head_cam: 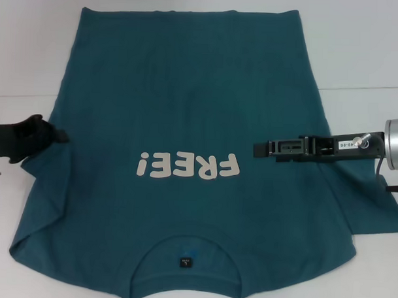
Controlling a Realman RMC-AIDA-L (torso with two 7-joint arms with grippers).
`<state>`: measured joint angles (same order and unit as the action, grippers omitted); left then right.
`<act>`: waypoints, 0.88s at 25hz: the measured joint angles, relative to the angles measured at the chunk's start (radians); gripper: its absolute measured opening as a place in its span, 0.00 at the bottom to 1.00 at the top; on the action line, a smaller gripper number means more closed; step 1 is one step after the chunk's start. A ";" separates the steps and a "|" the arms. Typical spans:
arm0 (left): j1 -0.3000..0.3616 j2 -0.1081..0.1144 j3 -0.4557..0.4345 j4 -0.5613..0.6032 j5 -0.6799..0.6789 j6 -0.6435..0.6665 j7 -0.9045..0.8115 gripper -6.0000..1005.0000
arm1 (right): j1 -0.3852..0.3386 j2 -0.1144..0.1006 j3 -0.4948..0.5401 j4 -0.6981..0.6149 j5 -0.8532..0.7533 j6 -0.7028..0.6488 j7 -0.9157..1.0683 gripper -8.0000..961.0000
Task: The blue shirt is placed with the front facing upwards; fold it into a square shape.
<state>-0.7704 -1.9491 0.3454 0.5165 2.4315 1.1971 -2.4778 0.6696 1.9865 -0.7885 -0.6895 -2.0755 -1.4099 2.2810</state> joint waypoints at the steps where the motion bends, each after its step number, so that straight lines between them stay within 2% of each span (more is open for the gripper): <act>1: -0.004 -0.003 0.006 -0.001 0.001 -0.006 0.000 0.04 | 0.000 0.000 0.000 0.000 0.000 0.000 0.000 0.96; 7: -0.026 -0.020 0.064 0.005 -0.023 0.019 0.016 0.05 | -0.009 -0.001 0.000 0.002 -0.002 0.003 0.000 0.96; 10: -0.039 -0.031 0.112 0.015 -0.038 0.047 0.042 0.24 | -0.009 -0.002 0.000 0.002 -0.004 0.009 0.000 0.96; 15: -0.044 -0.035 0.155 0.037 -0.040 0.037 0.000 0.44 | -0.010 -0.002 0.000 0.002 -0.005 0.013 0.000 0.96; 22: -0.021 -0.031 0.185 0.067 -0.039 0.029 -0.064 0.54 | -0.012 -0.002 0.000 0.002 -0.006 0.016 0.000 0.96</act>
<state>-0.7912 -1.9797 0.5304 0.5831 2.3929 1.2265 -2.5414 0.6578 1.9849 -0.7885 -0.6872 -2.0816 -1.3944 2.2810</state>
